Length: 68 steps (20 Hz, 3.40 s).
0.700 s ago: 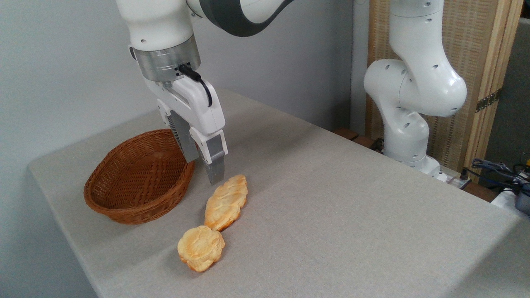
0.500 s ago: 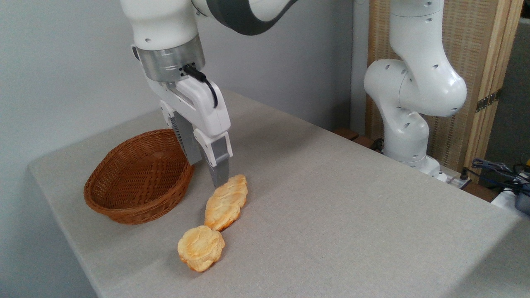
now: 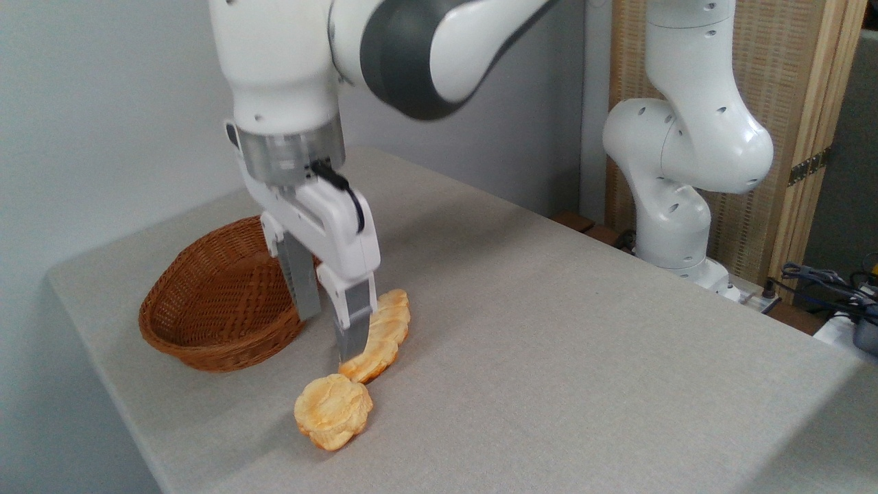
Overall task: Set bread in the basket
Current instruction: 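Lower the open gripper over the small round bread bun, then close the gripper on the round bun and lift it, then carry the held bun over the wicker basket and lower it, then open the gripper to release the bun inside the basket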
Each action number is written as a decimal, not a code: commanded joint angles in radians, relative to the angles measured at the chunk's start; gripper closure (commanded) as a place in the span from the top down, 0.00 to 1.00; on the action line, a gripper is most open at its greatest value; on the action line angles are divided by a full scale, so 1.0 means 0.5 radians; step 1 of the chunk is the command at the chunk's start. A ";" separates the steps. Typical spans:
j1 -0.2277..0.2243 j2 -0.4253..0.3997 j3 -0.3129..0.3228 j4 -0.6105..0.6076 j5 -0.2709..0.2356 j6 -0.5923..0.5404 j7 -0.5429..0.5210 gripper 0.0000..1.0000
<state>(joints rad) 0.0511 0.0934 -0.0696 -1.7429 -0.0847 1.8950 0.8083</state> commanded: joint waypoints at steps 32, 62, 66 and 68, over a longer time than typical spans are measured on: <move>-0.044 0.187 -0.008 -0.260 0.117 0.539 0.016 0.41; -0.044 0.224 -0.744 0.028 -0.073 0.517 -0.920 1.00; -0.044 0.221 -0.735 0.028 -0.070 0.517 -0.920 1.00; -0.044 0.227 -0.735 0.028 -0.070 0.517 -0.917 1.00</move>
<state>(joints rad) 0.0257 0.2034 -0.4372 -1.7403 -0.1111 2.1521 0.3537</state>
